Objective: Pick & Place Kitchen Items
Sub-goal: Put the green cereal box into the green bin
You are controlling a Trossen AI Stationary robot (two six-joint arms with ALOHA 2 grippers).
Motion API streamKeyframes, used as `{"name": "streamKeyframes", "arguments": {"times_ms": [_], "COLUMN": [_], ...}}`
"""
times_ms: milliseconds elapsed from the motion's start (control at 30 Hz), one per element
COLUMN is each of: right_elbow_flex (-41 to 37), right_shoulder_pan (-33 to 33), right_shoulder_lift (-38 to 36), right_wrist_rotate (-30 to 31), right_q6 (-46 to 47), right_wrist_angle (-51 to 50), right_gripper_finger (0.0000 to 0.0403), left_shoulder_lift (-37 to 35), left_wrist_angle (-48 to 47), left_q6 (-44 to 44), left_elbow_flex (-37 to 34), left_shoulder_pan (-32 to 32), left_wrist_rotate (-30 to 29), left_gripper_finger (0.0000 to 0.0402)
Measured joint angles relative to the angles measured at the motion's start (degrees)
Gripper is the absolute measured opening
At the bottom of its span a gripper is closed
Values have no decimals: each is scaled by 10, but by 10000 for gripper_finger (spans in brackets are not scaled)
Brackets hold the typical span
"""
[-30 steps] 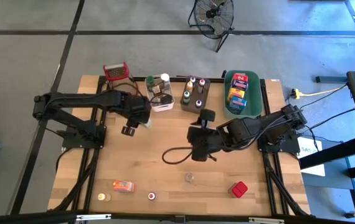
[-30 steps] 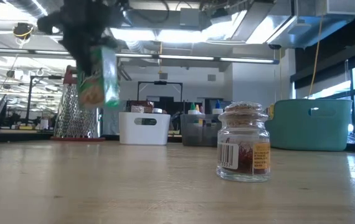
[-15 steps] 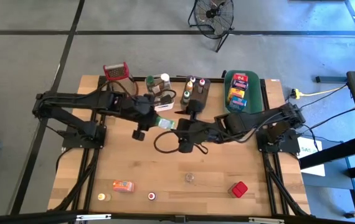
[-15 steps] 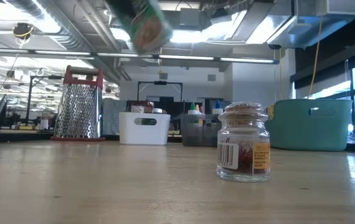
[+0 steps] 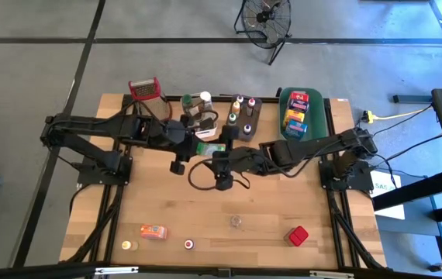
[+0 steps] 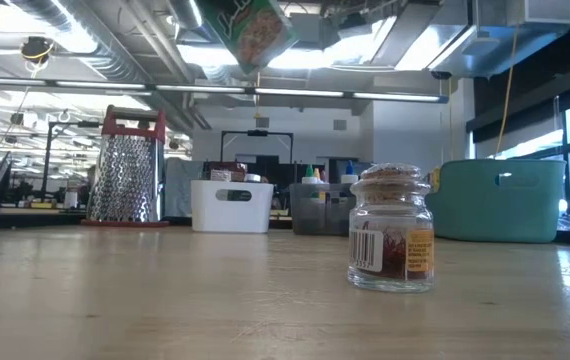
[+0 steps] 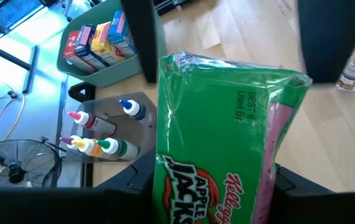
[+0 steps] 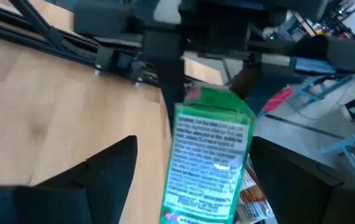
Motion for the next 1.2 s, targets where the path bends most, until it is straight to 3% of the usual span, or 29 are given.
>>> {"name": "streamKeyframes", "arguments": {"times_ms": [233, 433, 567, 1067, 1200], "right_elbow_flex": [0, 0, 0, 0, 0], "right_shoulder_pan": [-21, -35, -38, -39, -39], "right_shoulder_lift": [0, 2, 5, 8, 8], "right_wrist_rotate": [-6, -70, -79, -79, -79], "right_q6": [-15, -21, -30, -40, -40], "right_wrist_angle": [5, 8, 10, 10, 9], "right_gripper_finger": [313, 313, 300, 147, 126], "left_shoulder_lift": [0, 0, 0, 0, 0], "left_wrist_angle": [6, 6, 6, 7, 6], "left_q6": [3, 4, 4, 2, -17], "left_elbow_flex": [0, 0, 0, -1, -1], "left_shoulder_pan": [0, 0, 0, 0, 0], "left_wrist_rotate": [0, 0, 0, -1, -1], "left_gripper_finger": [150, 149, 151, 157, 165]}}
